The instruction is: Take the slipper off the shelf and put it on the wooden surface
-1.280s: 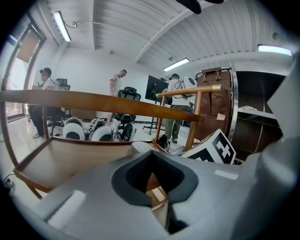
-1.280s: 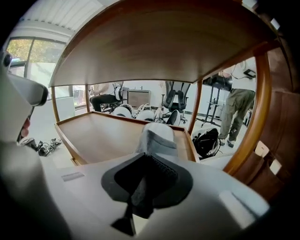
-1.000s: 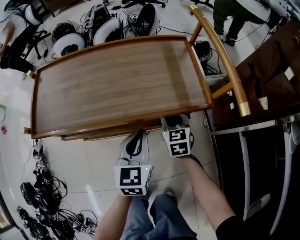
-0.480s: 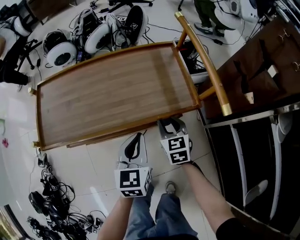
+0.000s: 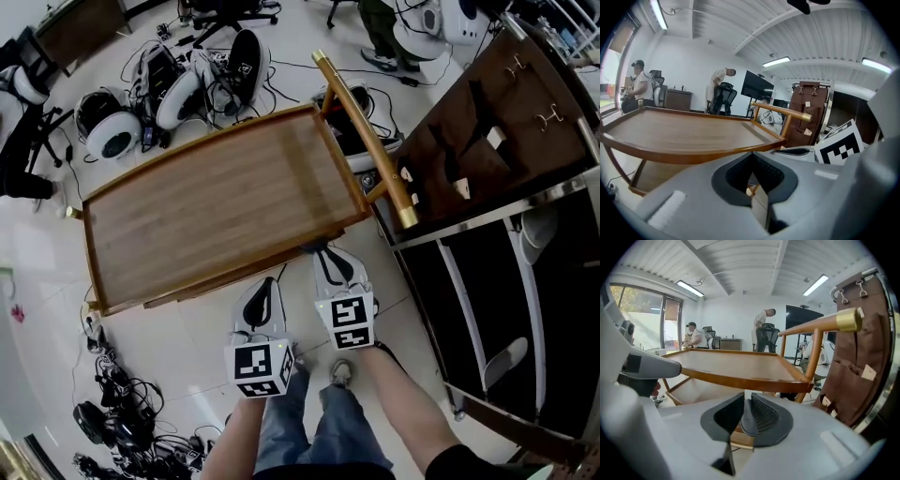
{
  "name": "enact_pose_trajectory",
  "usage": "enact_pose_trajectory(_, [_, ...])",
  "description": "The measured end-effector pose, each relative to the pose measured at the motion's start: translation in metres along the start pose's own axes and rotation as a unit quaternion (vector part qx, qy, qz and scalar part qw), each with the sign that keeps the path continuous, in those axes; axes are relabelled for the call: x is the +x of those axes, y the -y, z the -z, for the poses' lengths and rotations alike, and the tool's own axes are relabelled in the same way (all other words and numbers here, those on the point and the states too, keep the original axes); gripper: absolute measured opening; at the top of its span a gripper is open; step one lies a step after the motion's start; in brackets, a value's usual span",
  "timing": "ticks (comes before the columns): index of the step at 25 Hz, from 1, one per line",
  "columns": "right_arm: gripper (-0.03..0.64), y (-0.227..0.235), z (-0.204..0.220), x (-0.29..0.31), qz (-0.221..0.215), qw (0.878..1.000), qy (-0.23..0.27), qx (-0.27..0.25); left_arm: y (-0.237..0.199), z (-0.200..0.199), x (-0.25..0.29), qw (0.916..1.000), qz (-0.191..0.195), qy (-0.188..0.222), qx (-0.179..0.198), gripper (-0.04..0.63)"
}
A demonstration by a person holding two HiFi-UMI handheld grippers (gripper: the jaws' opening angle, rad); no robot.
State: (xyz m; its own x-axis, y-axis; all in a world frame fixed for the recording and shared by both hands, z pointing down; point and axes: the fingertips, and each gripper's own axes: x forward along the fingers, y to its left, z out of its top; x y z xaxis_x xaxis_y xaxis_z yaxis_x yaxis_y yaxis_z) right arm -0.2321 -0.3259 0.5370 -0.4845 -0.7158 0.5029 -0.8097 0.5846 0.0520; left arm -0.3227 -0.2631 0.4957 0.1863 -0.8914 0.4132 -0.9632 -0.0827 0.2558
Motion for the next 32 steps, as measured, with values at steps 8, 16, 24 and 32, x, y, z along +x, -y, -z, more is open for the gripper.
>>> enact_pose_trajectory(8, [0.025,0.005,-0.041,-0.055,0.017,0.999,0.033,0.027,0.030,-0.037,-0.030,0.9994,0.010,0.020,0.028,0.005])
enact_pose_trajectory(16, [0.005,0.004,-0.064,-0.136,0.034,0.996,0.069,0.053,0.075,-0.054,-0.073,0.9982,0.024,0.033,0.043,0.006])
enact_pose_trajectory(24, [0.002,0.003,-0.071,-0.216,0.049,0.991,0.103,0.068,0.127,-0.056,-0.119,0.9962,0.044,0.047,0.058,0.006])
enact_pose_trajectory(32, [0.002,0.010,-0.072,-0.315,0.074,0.985,0.133,0.079,0.201,-0.061,-0.175,0.9912,0.092,0.061,0.074,0.006])
